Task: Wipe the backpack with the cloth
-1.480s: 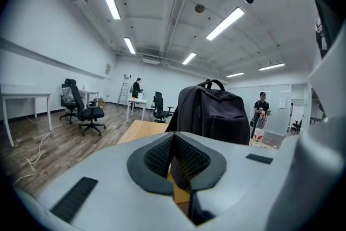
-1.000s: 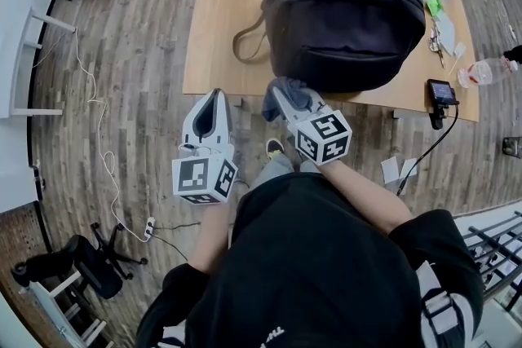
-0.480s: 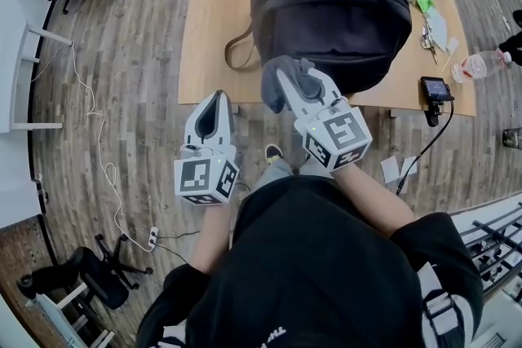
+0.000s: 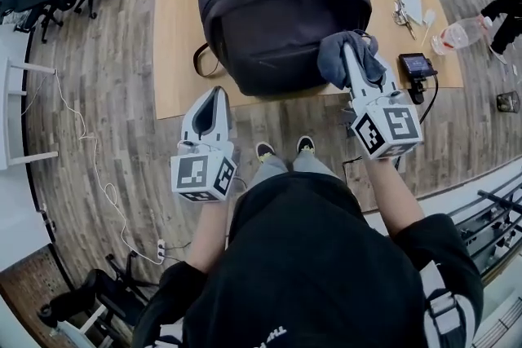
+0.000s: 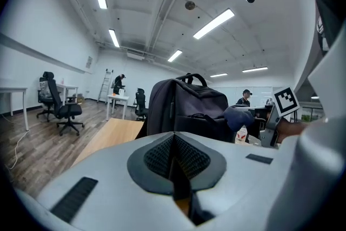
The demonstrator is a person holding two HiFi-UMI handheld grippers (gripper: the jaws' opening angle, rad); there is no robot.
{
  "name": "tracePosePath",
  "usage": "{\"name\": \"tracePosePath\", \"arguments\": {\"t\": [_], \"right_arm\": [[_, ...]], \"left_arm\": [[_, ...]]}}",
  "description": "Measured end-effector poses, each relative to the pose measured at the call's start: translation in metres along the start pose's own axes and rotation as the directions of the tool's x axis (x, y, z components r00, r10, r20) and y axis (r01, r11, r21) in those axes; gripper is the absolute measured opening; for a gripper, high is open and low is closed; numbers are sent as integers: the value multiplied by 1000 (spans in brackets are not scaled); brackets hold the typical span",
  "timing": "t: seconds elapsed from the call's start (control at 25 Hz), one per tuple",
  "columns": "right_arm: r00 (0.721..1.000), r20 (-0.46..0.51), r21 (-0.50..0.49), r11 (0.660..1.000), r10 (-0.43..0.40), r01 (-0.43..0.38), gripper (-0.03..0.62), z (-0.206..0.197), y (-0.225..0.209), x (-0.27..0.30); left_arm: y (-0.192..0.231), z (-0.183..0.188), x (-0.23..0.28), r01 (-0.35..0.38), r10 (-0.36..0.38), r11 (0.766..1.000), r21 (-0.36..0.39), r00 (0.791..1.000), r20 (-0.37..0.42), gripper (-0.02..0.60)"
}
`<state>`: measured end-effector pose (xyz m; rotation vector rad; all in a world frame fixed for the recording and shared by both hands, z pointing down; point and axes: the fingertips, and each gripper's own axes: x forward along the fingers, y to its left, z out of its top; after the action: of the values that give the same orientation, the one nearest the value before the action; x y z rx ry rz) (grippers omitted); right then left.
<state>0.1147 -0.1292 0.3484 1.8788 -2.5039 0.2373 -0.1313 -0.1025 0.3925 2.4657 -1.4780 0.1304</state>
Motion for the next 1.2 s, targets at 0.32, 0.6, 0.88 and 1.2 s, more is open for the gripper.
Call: {"name": "tracePosePath", "arguments": {"t": [0.32,0.6,0.88,1.2], "right_arm": [[999,-26,-185,983,-19,14,40,-9,-21,-18],[972,-55,-158,959,228,-234,40,-26,58,9],[912,-101,-141,901,398,-410,40,-35,149,37],[818,-206,-53,829,537,-557,40,-76,219,56]], "left_arm": [[-33,-2,22,50,-50,999,13,999,-9,17],[-31,1,21,13,-13,1000,16,1000,2,17],[-3,5,-4,-82,82,997,10,996,18,17],[24,6,-34,-180,180,984,-5,983,27,17]]}}
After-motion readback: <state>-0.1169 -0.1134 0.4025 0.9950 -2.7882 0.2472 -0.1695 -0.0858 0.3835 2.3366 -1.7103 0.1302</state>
